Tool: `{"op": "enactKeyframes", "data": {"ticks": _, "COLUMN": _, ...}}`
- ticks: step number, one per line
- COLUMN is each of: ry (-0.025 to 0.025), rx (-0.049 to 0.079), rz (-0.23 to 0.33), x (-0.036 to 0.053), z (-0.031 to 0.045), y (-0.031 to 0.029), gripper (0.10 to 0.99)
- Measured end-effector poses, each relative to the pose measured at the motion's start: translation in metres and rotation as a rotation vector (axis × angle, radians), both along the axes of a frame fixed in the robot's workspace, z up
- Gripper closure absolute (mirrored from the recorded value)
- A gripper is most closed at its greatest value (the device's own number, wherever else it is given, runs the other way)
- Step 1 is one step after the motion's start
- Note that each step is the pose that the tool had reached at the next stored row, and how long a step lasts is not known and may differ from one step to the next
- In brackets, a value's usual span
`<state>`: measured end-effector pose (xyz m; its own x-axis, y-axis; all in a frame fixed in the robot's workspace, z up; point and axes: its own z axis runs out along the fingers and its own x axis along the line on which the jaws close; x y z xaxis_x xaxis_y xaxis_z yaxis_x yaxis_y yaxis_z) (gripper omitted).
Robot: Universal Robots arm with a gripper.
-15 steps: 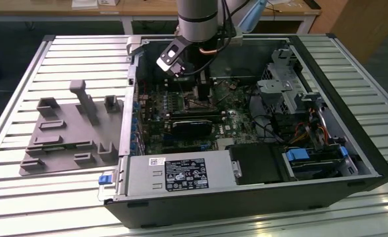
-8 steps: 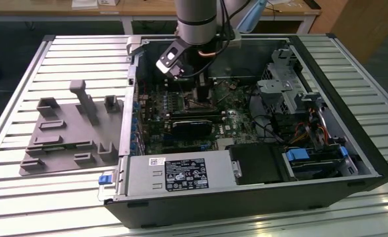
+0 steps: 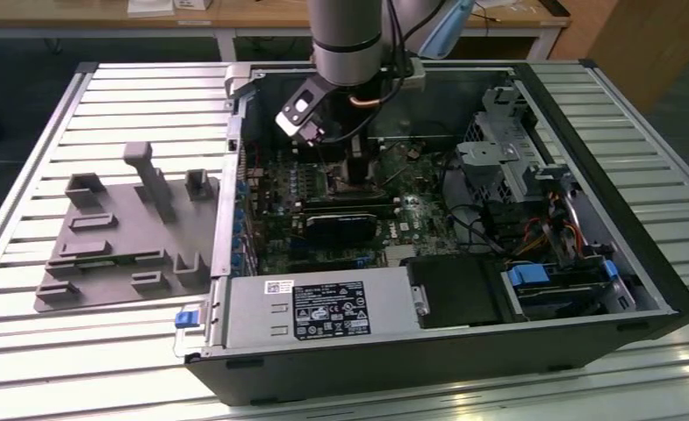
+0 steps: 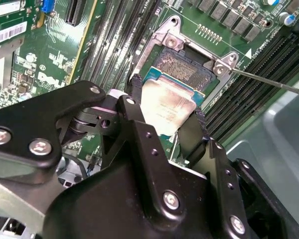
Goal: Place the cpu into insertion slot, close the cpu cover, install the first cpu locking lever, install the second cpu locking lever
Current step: 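Place the cpu into insertion slot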
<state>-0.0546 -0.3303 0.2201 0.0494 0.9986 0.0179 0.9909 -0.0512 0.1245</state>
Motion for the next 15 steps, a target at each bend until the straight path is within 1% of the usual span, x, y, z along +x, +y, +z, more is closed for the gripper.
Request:
{"op": "enactKeyframes", "data": {"ticks": 8, "ry": 0.0000, "rx": 0.000, "rz": 0.000, "x": -0.0024, "z": -0.0092, "y": 0.0001, "gripper": 0.549}}
{"op": "enactKeyframes", "data": {"ticks": 15, "ry": 0.0000, "rx": 0.000, "rz": 0.000, "x": -0.0024, "z": -0.0119, "y": 0.0032, "gripper": 0.549}}
